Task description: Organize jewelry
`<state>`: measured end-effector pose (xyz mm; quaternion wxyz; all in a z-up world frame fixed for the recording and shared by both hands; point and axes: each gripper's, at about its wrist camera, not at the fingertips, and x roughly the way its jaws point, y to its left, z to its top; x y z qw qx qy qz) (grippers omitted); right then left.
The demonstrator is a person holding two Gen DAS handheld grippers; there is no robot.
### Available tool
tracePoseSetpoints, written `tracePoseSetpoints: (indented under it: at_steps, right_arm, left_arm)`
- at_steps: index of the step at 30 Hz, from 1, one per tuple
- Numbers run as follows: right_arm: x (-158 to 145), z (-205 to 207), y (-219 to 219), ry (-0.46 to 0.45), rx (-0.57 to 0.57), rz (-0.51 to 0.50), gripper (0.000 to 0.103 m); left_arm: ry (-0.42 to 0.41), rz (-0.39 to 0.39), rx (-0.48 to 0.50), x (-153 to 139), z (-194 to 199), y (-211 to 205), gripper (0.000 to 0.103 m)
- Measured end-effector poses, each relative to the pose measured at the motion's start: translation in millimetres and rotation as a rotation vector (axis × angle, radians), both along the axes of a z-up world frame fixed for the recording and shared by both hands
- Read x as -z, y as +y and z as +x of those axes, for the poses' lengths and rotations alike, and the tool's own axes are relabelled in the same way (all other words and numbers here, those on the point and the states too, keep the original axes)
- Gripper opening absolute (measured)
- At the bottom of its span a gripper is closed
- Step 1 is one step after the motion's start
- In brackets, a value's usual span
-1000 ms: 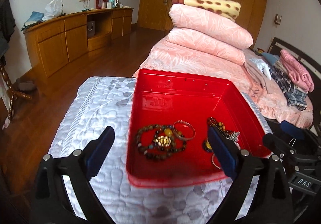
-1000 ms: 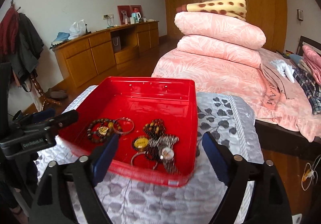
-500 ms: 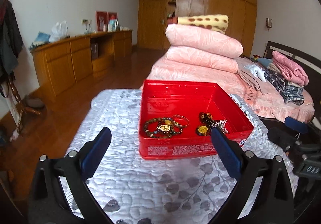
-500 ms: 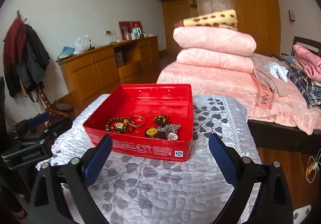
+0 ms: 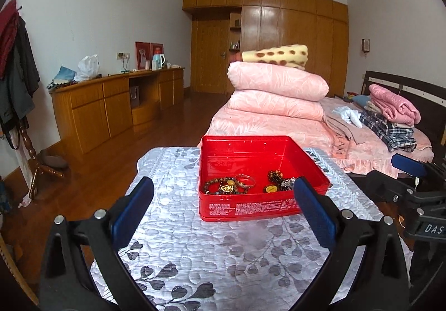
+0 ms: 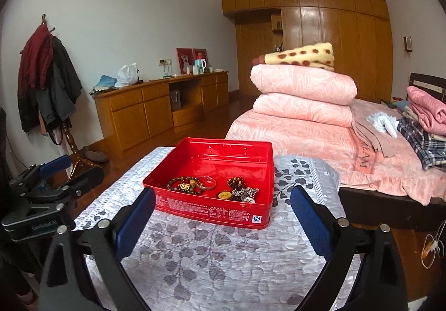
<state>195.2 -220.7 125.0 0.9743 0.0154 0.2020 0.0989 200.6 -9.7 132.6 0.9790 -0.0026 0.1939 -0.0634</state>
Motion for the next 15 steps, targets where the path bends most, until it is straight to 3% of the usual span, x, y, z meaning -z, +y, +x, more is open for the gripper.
tracePoseSetpoints:
  at_steps: [15]
  right_arm:
    - [-20.9, -36.7, -0.9, -0.072, -0.009, 0.011, 0.095]
  left_arm:
    - [-0.072, 0.014, 0.01, -21.7, -43.2, -6.1, 0.097]
